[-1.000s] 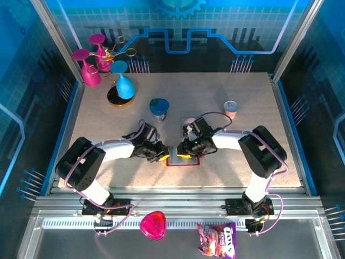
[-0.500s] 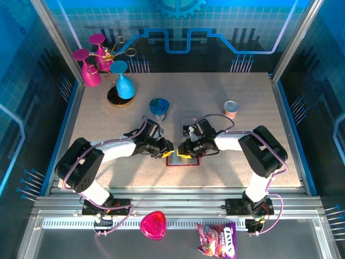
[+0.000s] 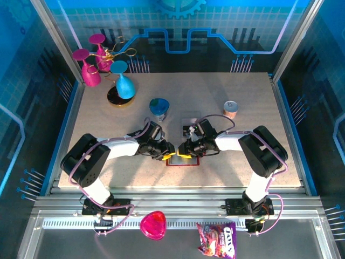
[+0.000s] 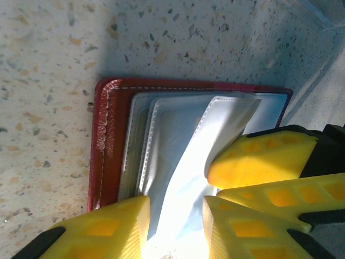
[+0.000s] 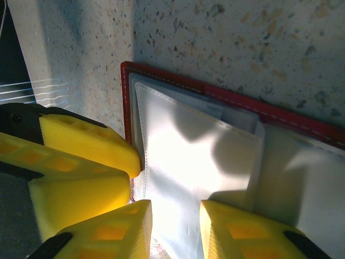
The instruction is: Take the credit cards out of the card holder
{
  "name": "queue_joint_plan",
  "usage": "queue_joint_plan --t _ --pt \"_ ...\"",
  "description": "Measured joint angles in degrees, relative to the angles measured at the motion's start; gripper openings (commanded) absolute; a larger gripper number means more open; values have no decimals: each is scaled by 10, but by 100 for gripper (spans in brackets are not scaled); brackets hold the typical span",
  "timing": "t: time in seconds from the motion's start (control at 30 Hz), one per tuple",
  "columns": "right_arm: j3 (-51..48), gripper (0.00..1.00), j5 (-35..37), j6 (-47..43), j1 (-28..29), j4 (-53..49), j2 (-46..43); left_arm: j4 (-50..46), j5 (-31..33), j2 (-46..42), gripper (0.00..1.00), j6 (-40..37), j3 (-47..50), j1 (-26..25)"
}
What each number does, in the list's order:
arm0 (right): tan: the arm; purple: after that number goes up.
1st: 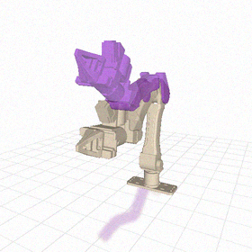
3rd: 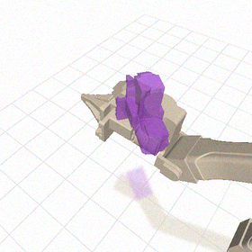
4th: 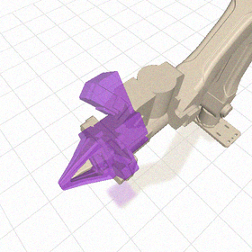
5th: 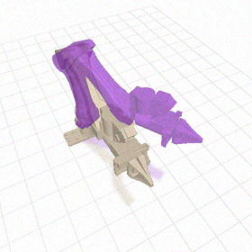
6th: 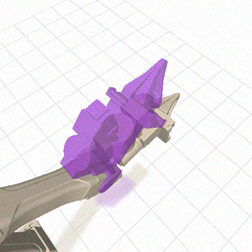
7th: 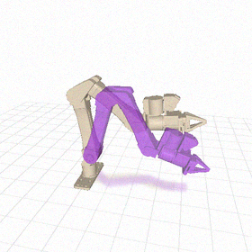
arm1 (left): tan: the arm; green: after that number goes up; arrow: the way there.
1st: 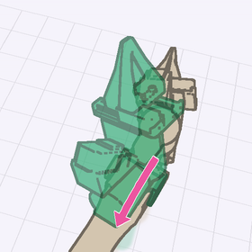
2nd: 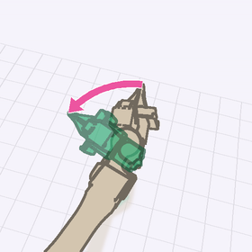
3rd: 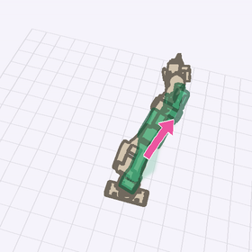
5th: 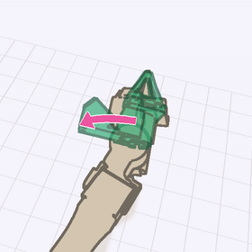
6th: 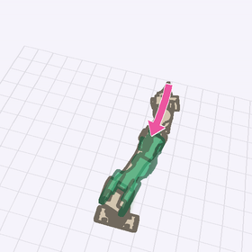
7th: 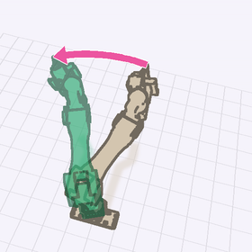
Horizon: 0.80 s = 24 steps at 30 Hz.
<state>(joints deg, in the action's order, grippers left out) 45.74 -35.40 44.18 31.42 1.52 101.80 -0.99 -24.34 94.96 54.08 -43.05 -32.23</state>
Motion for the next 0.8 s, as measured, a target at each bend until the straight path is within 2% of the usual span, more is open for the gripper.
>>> queue_joint_plan --t 0.53,0.8 --pt "-4 29 -5 7 -3 7 0 9 -10 14 22 5 -7 -1" --pt "-4 29 -7 7 -4 8 0 11 -10 15 21 10 -10 -6"
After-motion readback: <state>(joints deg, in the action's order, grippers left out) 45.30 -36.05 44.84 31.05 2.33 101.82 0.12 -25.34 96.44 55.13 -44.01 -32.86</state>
